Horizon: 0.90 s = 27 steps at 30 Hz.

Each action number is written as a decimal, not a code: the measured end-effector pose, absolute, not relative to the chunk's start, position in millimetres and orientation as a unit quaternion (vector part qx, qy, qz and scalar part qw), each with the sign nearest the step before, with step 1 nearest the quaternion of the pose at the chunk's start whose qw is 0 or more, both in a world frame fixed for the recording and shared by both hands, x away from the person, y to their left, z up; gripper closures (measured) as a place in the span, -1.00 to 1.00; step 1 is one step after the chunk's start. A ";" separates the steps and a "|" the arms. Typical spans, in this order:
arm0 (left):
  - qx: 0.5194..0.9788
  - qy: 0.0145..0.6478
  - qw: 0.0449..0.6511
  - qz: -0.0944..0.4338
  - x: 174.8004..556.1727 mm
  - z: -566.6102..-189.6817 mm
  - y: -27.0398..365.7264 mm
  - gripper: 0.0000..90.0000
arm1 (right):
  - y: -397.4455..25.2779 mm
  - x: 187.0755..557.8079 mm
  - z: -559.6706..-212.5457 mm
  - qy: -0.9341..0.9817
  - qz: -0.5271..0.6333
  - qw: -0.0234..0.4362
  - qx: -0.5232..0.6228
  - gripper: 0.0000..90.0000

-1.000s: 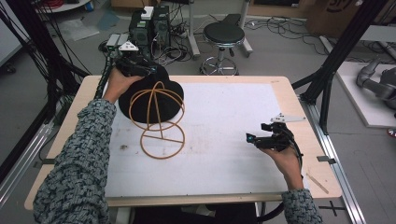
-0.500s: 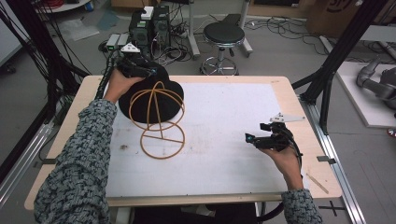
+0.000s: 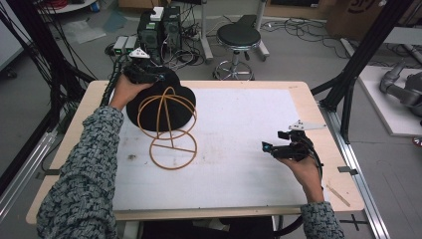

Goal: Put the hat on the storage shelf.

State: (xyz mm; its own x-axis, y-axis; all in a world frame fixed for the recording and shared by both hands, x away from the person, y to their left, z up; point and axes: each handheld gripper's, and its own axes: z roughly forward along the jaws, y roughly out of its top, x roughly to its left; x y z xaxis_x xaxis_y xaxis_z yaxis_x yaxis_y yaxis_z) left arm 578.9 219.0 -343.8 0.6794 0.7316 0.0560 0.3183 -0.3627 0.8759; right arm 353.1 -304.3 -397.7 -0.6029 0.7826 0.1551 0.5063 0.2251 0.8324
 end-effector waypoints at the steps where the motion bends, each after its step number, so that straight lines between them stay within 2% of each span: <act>1: 0.794 0.330 0.456 0.227 578.7 -344.0 219.0 0.22 | -304.3 353.5 -397.8 0.769 0.461 0.151 0.417 -0.72; 5: 0.797 0.326 0.449 0.239 577.4 -343.4 220.5 0.38 | -304.2 353.5 -397.7 0.769 0.460 0.152 0.417 -0.72; 10: 0.798 0.326 0.444 0.246 574.9 -341.1 221.2 0.65 | -303.4 352.8 -397.0 0.769 0.461 0.152 0.416 -0.72; 12: 0.799 0.325 0.441 0.247 574.3 -340.3 221.5 0.82 | -303.5 352.3 -395.6 0.769 0.461 0.153 0.415 -0.72; 14: 0.799 0.324 0.442 0.247 573.6 -338.7 222.7 0.88 | -303.3 351.8 -394.2 0.768 0.462 0.154 0.415 -0.72; 27: 0.794 0.318 0.451 0.254 564.6 -322.4 235.5 0.93 | -303.4 349.9 -390.8 0.767 0.467 0.154 0.413 -0.72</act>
State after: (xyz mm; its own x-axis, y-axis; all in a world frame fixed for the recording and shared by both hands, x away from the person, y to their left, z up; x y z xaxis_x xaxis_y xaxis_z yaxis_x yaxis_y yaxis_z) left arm 564.6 235.5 -322.4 0.6686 0.7345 0.1162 0.2771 -0.3911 0.8776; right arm 349.9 -303.4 -390.8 -0.6114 0.7771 0.1495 0.4893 0.2228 0.8432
